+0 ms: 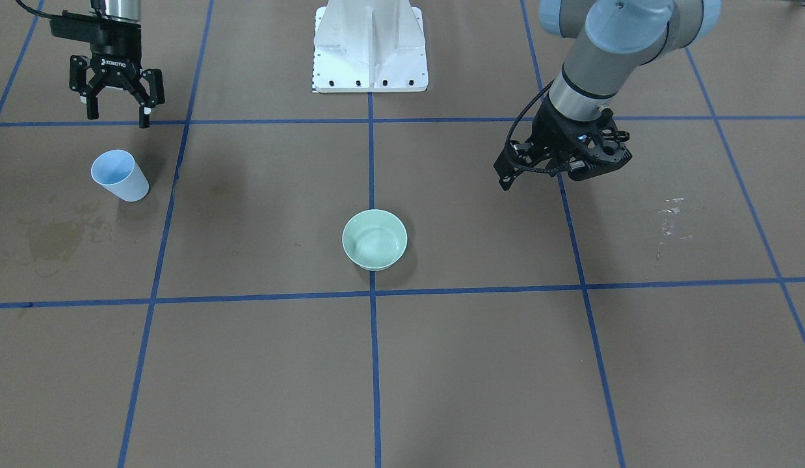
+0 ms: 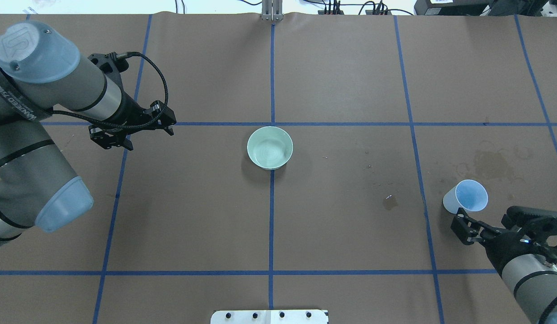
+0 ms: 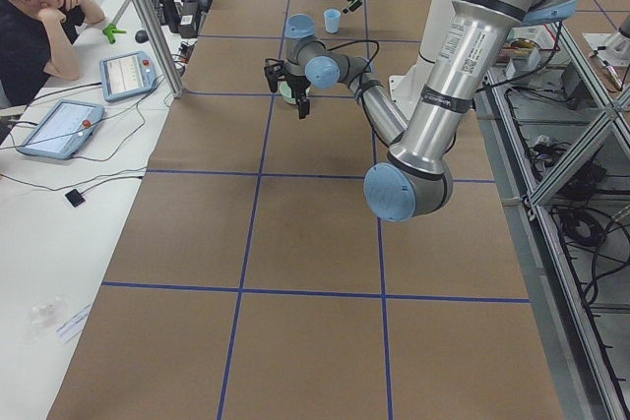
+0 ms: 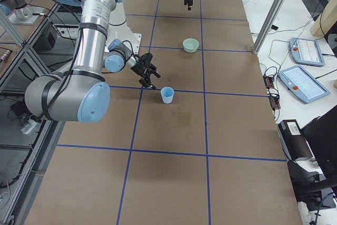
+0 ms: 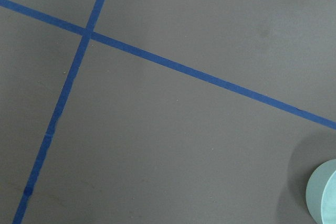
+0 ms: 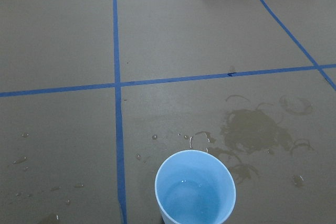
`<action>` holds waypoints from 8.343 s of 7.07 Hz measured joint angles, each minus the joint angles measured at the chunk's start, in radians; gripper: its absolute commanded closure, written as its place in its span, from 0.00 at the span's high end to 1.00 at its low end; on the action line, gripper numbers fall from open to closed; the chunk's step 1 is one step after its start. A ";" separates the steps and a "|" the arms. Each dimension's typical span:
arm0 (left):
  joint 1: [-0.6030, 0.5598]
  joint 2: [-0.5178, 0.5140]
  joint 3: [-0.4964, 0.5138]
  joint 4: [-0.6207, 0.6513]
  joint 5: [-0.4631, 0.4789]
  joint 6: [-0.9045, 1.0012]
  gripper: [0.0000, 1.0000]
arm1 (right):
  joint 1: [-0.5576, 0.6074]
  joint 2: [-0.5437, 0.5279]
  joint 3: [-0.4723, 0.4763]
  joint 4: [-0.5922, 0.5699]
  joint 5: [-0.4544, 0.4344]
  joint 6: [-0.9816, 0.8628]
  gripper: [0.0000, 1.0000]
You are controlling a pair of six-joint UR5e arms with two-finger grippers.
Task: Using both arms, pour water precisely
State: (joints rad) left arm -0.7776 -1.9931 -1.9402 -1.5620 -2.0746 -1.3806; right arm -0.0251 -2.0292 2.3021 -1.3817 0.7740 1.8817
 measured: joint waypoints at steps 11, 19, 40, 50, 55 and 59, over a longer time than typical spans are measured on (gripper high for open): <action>0.002 -0.002 0.014 -0.001 -0.001 -0.001 1.00 | -0.032 0.115 -0.266 -0.009 -0.177 0.117 0.99; 0.003 -0.009 0.032 -0.004 -0.001 -0.001 1.00 | 0.016 0.165 -0.325 -0.006 -0.178 0.101 0.99; 0.003 -0.016 0.049 -0.006 -0.002 -0.004 1.00 | 0.163 0.295 -0.429 0.020 -0.170 -0.024 0.00; -0.001 -0.013 0.041 -0.017 -0.004 0.022 1.00 | 0.511 0.356 -0.415 0.847 0.230 -1.123 0.00; -0.116 0.079 0.028 -0.018 -0.016 0.330 1.00 | 0.479 0.702 -0.420 0.497 0.360 -1.164 0.00; -0.228 0.121 0.060 -0.016 -0.058 0.522 1.00 | 0.452 0.816 -0.424 0.417 0.646 -1.246 0.00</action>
State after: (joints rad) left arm -1.0051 -1.8725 -1.8799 -1.5784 -2.1330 -0.8585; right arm 0.4273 -1.2133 1.8782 -0.9643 1.4203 0.6359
